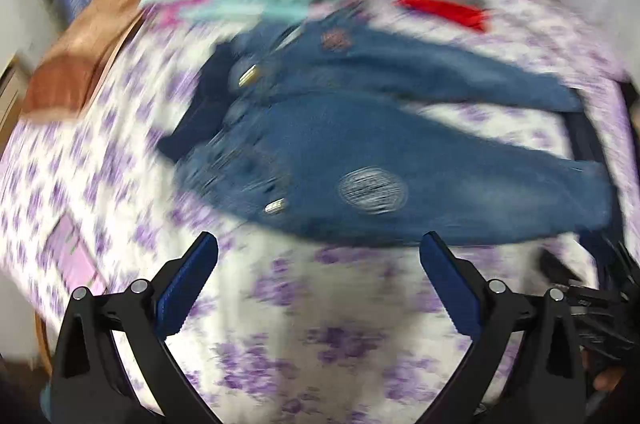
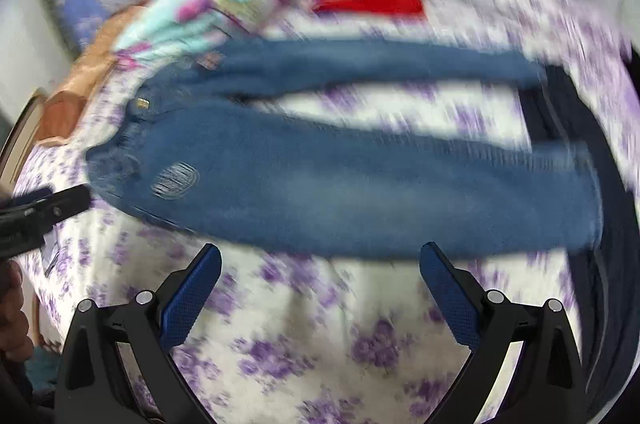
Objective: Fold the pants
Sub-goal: 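Grasp the jeans leg hem with the right tool while the left tool grasps the waistband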
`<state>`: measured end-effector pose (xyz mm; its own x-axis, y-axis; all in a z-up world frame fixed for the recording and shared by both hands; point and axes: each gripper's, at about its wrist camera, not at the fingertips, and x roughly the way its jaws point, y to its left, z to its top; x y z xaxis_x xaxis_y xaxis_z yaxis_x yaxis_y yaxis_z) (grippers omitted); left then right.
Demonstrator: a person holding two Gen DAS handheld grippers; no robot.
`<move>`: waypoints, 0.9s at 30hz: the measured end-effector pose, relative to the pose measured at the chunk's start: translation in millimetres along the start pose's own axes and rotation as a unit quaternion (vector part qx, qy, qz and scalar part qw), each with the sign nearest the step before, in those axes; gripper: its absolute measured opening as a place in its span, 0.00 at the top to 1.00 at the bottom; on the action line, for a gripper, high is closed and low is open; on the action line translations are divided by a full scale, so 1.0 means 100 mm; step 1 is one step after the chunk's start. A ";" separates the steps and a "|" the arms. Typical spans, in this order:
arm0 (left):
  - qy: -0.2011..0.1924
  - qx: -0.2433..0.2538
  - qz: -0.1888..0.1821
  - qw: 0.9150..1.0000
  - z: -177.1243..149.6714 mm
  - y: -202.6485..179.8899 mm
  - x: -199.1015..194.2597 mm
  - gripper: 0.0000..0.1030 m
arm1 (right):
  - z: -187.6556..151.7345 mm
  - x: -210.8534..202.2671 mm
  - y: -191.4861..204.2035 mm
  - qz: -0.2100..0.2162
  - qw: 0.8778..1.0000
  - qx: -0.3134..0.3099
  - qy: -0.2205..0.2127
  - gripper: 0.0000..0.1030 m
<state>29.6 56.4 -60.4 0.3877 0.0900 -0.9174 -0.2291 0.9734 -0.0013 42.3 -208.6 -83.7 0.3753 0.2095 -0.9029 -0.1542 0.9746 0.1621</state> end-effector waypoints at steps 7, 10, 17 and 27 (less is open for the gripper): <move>0.087 -0.083 0.048 0.992 0.05 0.69 0.69 0.05 | -0.25 0.30 -0.78 -0.035 0.986 0.150 0.065 0.03; 0.106 -0.096 0.035 0.989 0.19 0.77 0.86 0.06 | -0.33 0.31 -0.91 -0.040 0.984 0.160 0.069 0.03; 0.125 -0.126 -0.005 0.984 0.47 0.73 0.91 0.07 | -0.44 0.16 -1.13 -0.043 0.985 0.156 0.066 0.03; 0.120 -0.160 -0.031 0.979 0.36 0.99 0.60 0.07 | -0.32 0.02 -2.06 -0.088 0.966 0.244 0.002 0.03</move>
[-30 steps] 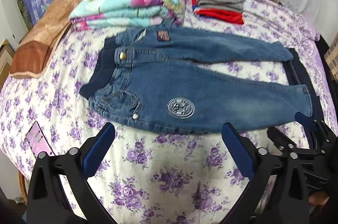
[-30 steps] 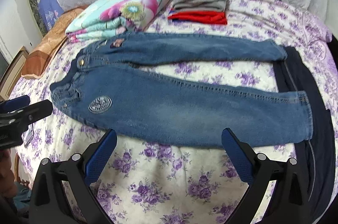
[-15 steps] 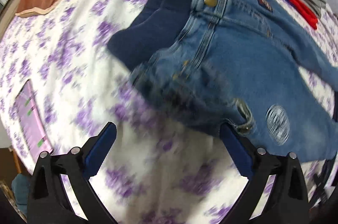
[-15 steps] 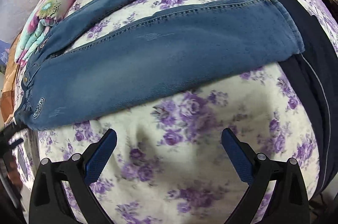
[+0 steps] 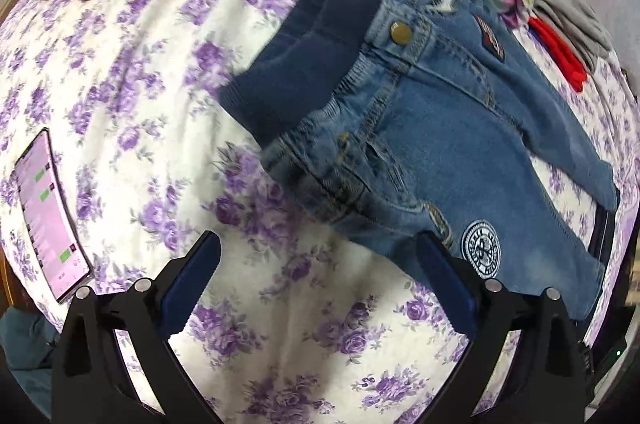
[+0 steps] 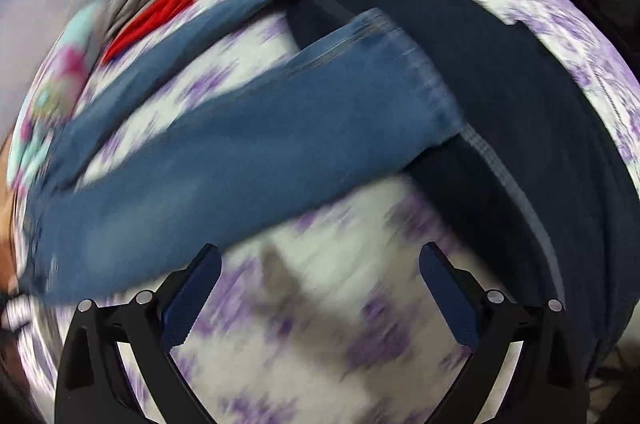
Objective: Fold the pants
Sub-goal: 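Grasp the jeans leg hem with the right tool while the left tool grasps the waistband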
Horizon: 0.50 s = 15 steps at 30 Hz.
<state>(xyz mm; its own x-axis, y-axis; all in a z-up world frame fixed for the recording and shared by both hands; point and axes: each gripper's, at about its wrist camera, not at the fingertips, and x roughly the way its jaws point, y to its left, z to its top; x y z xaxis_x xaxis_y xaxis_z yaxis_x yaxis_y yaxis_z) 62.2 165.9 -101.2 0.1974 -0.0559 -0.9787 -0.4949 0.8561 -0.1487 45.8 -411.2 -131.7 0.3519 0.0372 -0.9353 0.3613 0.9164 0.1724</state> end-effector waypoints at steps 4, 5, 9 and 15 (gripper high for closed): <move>-0.014 -0.004 0.004 1.000 0.01 0.01 -0.11 0.07 | 0.28 0.25 -0.25 -0.004 0.998 0.055 0.007 0.03; -0.015 -0.006 0.006 1.000 -0.01 0.02 -0.13 0.07 | 0.35 0.35 -0.29 0.008 0.997 0.069 0.016 0.03; -0.022 -0.019 0.010 1.000 -0.04 0.05 -0.14 0.07 | 0.50 0.47 -0.24 -0.001 0.998 0.070 0.007 0.20; -0.039 -0.029 0.004 0.999 -0.09 0.18 -0.25 0.07 | 0.69 0.32 -0.21 0.038 0.999 0.038 -0.003 0.84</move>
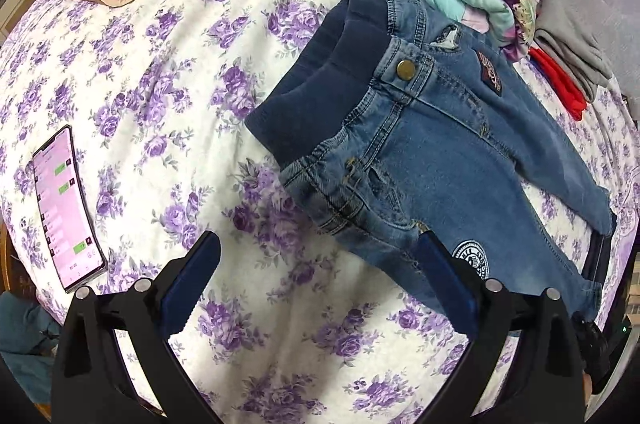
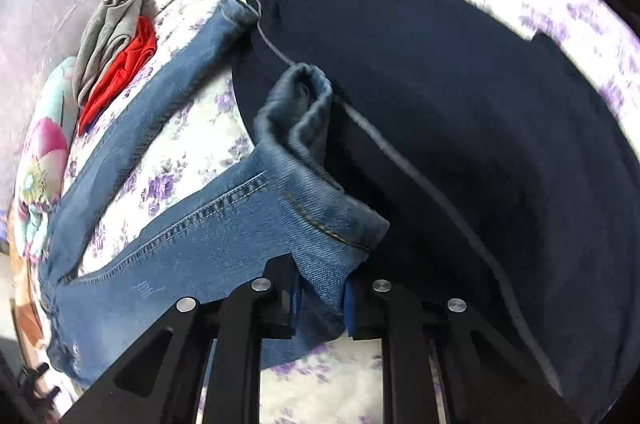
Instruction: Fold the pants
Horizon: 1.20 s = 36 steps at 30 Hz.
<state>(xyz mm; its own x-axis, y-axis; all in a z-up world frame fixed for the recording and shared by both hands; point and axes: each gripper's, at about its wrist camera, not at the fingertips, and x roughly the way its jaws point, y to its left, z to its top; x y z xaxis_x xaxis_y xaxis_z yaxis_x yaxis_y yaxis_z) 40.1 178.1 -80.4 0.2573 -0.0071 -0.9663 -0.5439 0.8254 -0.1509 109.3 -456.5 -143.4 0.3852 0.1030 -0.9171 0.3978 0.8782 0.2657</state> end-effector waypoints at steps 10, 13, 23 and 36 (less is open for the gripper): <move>0.043 -0.054 -0.022 0.997 0.38 -0.06 0.53 0.62 | -0.15 -0.39 0.26 -0.016 0.995 -0.100 -0.020 0.85; 0.059 -0.084 -0.035 0.994 0.43 0.00 0.64 0.84 | -0.12 -0.36 0.27 -0.015 0.995 -0.099 -0.022 0.85; 0.005 -0.003 -0.015 1.000 -0.04 0.02 -0.31 0.85 | -0.37 -0.84 0.07 -0.028 0.992 -0.126 0.008 0.85; -0.158 0.077 0.140 0.975 -0.27 0.28 -0.88 0.11 | -0.10 -0.88 0.33 -0.159 0.954 -0.217 -0.131 0.24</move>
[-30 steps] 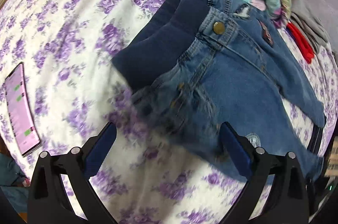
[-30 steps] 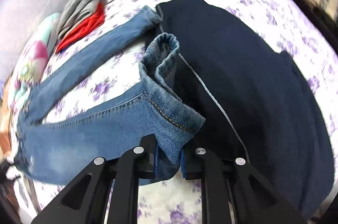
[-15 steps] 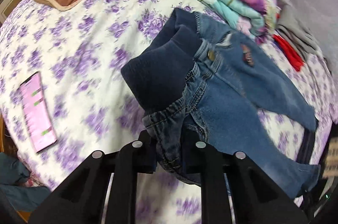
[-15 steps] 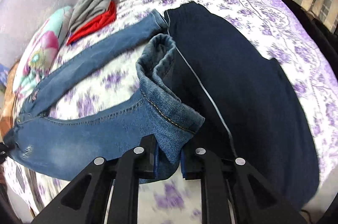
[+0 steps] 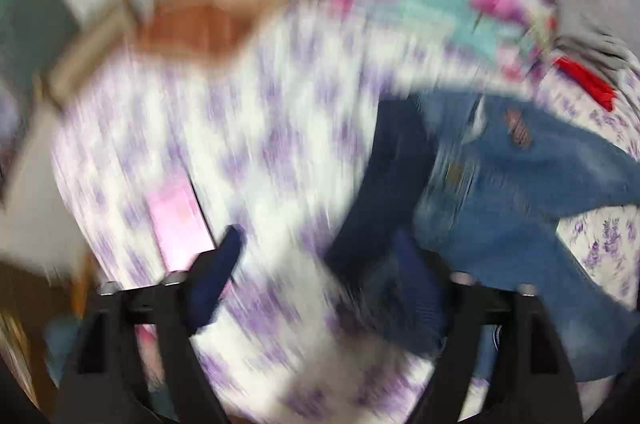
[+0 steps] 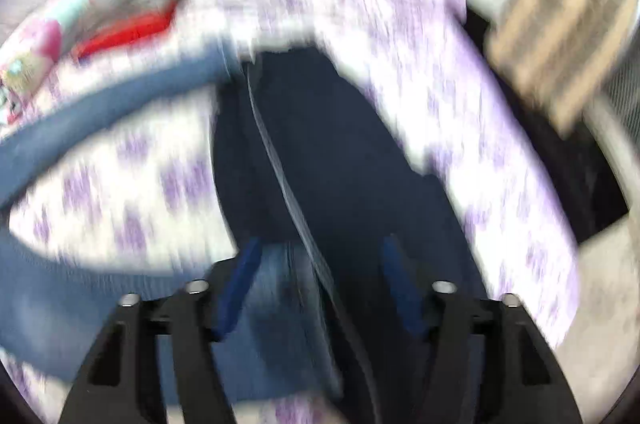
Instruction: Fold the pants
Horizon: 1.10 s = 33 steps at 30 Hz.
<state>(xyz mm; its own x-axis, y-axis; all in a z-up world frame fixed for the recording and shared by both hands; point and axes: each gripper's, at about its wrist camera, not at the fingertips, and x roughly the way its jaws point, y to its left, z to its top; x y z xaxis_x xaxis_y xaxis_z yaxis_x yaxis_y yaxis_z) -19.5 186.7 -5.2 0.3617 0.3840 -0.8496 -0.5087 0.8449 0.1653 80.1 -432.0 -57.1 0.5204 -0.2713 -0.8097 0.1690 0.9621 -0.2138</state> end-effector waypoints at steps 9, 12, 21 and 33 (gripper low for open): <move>-0.066 0.058 -0.054 0.995 0.58 -0.86 0.35 0.05 | 1.00 0.53 1.96 0.274 0.949 -0.154 -0.005 0.57; -0.051 0.076 -0.071 0.993 0.61 -1.25 0.72 0.07 | 1.16 0.82 2.70 0.317 0.925 -0.204 0.042 0.68; 0.068 0.094 -0.034 0.993 0.48 -1.53 1.57 0.10 | 1.47 1.16 3.22 0.269 0.922 -0.279 0.006 0.32; 0.051 0.142 -0.008 0.988 0.68 -1.38 1.62 0.10 | 1.73 1.43 3.42 0.315 0.845 -0.429 0.053 0.94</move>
<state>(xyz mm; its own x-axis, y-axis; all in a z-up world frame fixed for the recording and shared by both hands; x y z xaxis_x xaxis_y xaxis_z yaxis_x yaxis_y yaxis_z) 162.0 157.8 -131.8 0.2795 0.3422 -0.8971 -0.2580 0.9268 0.2731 357.3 -145.8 -151.8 0.1956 0.2617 -0.9451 -0.8062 0.5916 -0.0031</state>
